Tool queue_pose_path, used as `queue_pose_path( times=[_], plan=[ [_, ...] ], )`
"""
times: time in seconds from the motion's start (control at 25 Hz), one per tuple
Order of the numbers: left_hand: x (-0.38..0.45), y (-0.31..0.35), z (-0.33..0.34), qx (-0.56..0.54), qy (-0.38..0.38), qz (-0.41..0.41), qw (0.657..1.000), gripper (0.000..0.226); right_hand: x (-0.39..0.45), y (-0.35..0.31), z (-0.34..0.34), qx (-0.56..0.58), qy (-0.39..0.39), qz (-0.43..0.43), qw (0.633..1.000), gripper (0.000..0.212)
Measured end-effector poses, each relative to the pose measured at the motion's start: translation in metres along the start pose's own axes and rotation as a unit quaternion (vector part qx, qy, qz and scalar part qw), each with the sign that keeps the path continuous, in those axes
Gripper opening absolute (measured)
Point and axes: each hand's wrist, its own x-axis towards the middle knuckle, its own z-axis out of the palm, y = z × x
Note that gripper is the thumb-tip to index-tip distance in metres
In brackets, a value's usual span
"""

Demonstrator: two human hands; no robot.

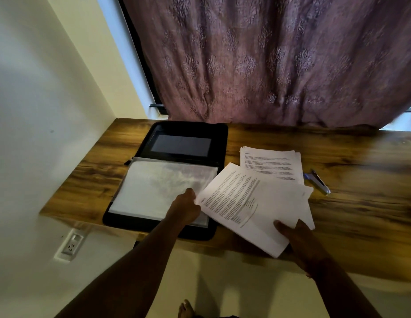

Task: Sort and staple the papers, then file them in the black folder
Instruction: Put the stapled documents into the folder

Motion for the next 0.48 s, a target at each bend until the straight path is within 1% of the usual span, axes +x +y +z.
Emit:
queue_pose_path(
  times=[0.08, 0.16, 0.28, 0.32, 0.4, 0.48],
  plan=[
    [-0.006, -0.006, 0.001, -0.034, 0.027, -0.015, 0.999, 0.018, 0.003, -0.002, 0.001, -0.022, 0.008, -0.025, 0.999, 0.03],
    [-0.014, -0.012, 0.003, -0.029, 0.081, -0.016, 0.996, 0.007, 0.002, -0.003, 0.0, -0.034, 0.019, -0.036, 0.999, 0.038],
    [-0.023, -0.018, 0.008, 0.002, 0.149, 0.004, 0.989, 0.007, 0.0, -0.003, 0.0, -0.051, 0.032, -0.049, 0.997, 0.084],
    [-0.024, -0.019, 0.008, 0.006, 0.158, 0.009, 0.987, 0.008, 0.001, -0.003, 0.0, -0.061, 0.033, -0.053, 0.996, 0.09],
    [-0.024, -0.016, 0.008, 0.005, 0.161, 0.008, 0.987, 0.009, 0.002, -0.002, 0.002, -0.073, 0.026, -0.058, 0.995, 0.092],
    [-0.021, -0.01, 0.007, 0.005, 0.158, -0.003, 0.987, 0.01, 0.0, -0.005, 0.006, -0.084, 0.02, -0.071, 0.994, 0.086]
  ],
)
